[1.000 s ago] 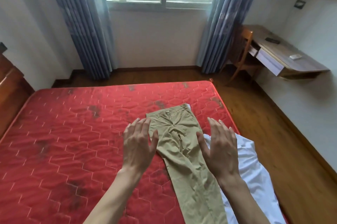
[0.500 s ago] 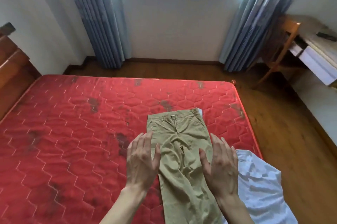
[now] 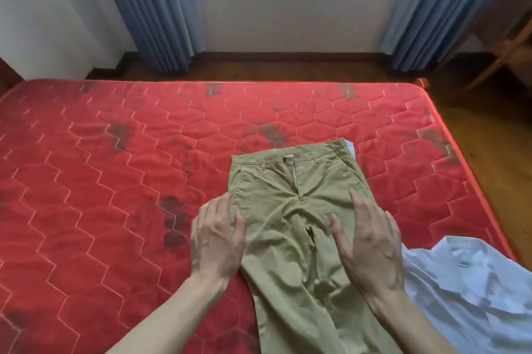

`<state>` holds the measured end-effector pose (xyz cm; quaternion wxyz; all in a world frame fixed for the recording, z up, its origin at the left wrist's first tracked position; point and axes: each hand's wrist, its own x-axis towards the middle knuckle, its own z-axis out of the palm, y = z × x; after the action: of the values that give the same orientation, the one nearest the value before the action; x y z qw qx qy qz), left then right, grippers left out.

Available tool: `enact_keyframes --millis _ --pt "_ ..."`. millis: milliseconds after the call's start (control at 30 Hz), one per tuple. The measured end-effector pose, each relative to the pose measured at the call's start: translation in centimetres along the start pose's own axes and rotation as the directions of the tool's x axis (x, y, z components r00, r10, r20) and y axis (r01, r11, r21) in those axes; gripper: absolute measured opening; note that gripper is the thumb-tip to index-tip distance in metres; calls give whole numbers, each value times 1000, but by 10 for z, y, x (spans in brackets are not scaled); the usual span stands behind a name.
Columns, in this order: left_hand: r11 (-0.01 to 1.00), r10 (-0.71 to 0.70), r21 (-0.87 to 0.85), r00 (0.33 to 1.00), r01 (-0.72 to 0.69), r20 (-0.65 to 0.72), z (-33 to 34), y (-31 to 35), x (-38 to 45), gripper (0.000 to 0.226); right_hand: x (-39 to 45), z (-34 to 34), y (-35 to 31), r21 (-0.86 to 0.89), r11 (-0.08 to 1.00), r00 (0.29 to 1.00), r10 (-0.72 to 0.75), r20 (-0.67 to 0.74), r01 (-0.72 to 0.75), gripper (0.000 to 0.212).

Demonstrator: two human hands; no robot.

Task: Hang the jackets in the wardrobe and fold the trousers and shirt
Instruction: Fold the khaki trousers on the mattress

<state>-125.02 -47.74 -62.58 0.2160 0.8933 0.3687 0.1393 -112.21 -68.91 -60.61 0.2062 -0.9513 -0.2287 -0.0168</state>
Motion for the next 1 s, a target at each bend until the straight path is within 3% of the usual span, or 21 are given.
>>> enact_keyframes --millis 233,400,567,700,833,1000 --pt "991 -58 124 998 55 22 84 -52 71 40 89 80 32 -138 986 993 -78 88 90 59" --pt "980 -20 198 998 9 53 125 -70 103 38 134 123 49 -155 985 989 -50 139 72 60" --pt "959 -116 275 980 68 162 156 -92 124 39 159 156 82 -62 991 974 127 189 -117 70" --pt "945 -327 63 921 321 210 176 -100 135 49 167 173 114 -72 960 920 279 274 -269 87" --pt "892 -386 -161 898 422 212 178 -102 147 63 172 181 137 -13 900 833 410 371 -437 102" --pt "750 -439 -389 843 534 311 170 -98 163 75 178 177 139 111 880 881 441 174 -462 91"
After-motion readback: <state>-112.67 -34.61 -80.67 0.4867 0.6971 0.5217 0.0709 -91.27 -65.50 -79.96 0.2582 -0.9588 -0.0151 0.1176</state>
